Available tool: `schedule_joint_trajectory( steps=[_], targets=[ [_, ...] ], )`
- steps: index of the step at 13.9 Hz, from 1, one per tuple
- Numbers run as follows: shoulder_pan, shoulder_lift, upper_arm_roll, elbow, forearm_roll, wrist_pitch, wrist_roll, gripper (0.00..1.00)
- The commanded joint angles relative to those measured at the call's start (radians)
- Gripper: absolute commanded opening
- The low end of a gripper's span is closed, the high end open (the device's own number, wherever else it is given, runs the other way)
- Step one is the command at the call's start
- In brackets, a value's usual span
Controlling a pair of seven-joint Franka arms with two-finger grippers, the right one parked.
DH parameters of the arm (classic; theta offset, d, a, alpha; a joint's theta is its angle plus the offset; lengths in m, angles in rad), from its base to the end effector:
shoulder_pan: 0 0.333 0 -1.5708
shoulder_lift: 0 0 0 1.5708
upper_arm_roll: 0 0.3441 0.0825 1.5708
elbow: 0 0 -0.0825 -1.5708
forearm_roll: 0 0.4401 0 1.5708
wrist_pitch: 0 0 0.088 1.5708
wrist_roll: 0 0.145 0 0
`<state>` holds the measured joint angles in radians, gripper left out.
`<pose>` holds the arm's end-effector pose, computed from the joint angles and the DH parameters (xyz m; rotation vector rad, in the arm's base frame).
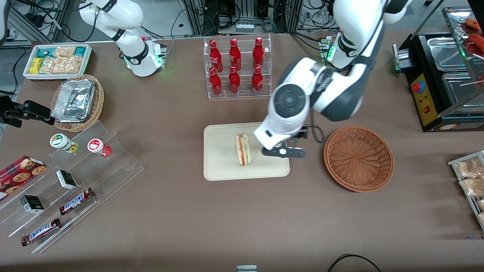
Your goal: Place sandwich from basket to tray
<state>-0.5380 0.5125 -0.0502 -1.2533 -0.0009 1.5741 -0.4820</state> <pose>0.6254 -0.4086 0.4294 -3.0506 0.1558 0.2721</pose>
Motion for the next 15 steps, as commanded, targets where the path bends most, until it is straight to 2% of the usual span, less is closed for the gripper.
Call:
schedule_joint_trajectory(
  steps=[1, 6, 11, 15],
  targets=[
    [0.081, -0.066, -0.005, -0.047, 0.015, -0.043, 0.109, 1.0],
    [0.237, -0.199, -0.007, -0.193, 0.006, -0.034, 0.287, 1.0],
    [0.315, -0.327, -0.005, -0.342, 0.009, 0.006, 0.318, 1.0],
    [0.403, -0.387, -0.005, -0.371, 0.012, -0.006, 0.384, 1.0]
  ],
)
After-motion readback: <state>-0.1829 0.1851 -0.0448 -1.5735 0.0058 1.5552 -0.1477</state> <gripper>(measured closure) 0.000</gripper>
